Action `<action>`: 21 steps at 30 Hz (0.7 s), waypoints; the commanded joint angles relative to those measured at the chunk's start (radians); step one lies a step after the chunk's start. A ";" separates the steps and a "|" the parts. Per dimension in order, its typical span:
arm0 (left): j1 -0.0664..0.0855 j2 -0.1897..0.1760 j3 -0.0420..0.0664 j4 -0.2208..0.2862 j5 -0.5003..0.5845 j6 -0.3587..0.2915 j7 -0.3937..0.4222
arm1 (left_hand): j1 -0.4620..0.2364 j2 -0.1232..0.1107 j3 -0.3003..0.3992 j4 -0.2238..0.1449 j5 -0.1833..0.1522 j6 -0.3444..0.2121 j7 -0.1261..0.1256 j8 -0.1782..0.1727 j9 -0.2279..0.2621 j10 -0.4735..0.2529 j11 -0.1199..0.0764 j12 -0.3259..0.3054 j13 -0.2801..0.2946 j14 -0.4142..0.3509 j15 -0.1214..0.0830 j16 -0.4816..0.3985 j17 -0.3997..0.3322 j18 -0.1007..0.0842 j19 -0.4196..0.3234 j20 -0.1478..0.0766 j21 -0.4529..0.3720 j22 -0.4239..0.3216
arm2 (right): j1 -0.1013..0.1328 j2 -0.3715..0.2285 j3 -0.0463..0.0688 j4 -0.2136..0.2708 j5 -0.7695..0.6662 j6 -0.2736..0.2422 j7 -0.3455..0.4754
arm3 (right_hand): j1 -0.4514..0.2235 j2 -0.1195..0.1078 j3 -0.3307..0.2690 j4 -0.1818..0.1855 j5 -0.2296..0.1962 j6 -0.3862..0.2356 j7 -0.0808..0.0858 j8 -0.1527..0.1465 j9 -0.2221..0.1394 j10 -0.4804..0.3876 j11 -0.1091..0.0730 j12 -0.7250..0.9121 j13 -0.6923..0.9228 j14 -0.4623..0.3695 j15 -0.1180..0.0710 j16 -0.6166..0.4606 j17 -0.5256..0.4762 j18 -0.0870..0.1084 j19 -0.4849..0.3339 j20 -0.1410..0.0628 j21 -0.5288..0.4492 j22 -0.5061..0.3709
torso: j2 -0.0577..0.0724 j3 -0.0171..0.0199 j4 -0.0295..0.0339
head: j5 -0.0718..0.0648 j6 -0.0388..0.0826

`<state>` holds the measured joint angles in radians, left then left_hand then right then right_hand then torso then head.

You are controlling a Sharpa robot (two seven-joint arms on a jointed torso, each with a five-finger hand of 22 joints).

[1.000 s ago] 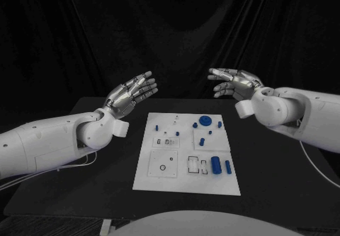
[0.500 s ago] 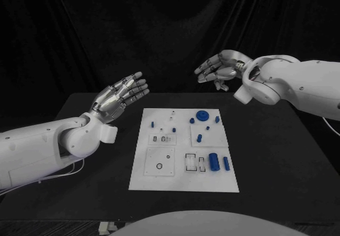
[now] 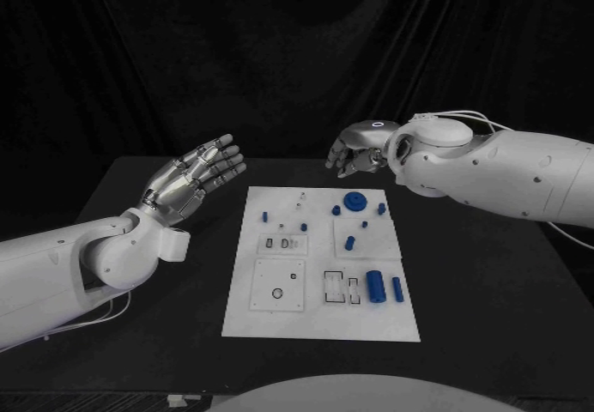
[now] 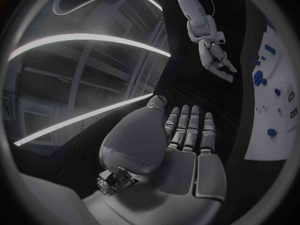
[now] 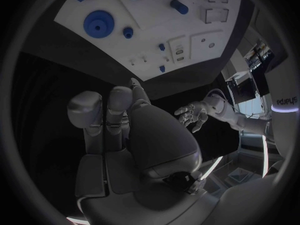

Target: Assemble the parts on the task board

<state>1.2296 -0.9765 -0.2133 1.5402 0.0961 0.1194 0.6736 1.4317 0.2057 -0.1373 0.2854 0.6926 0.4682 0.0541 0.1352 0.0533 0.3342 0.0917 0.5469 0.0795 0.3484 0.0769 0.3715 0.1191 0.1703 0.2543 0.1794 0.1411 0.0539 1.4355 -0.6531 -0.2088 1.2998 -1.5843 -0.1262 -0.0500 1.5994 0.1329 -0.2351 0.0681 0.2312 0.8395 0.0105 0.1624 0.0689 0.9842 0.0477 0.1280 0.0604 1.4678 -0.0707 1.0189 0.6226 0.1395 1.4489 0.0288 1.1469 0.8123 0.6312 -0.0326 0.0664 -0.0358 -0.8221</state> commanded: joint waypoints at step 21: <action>0.002 0.025 0.001 -0.011 -0.003 0.067 -0.024 | 0.028 0.003 0.038 -0.005 0.034 0.014 0.036 -0.005 0.001 -0.016 -0.011 0.009 -0.011 -0.027 0.000 0.002 -0.010 0.009 -0.010 0.008 -0.012 -0.003 | -0.080 0.011 0.002 -0.047 -0.281 -0.018 0.139 | -0.014 -0.053 0.043 0.018 -0.027 0.047 0.019 -0.028 0.007 -0.021 -0.014 -0.049 0.003 -0.011 -0.009 0.037 0.028 -0.015 -0.015 -0.009 0.033 0.050 | -0.003 -0.0036 -0.0024 | 0.010 -0.015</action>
<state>1.2296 -0.9537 -0.2134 1.5284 0.0947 0.1540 0.6527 1.4488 0.2097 -0.1055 0.2812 0.7213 0.4825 0.0824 0.1353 0.0534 0.3234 0.0808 0.5528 0.0699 0.3268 0.0765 0.3715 0.1093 0.1702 0.2472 0.1864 0.1336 0.0518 1.3592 -0.6422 -0.2076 1.2553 -1.8342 -0.1367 0.0590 1.5842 0.0864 -0.1965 0.0865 0.2024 0.8862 0.0249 0.1380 0.0768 0.9675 0.0319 0.0812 0.0627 1.4614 -0.0771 1.0511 0.6518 0.1397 1.4399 0.0197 1.1761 0.8605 0.6285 -0.0357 0.0635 -0.0250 -0.8381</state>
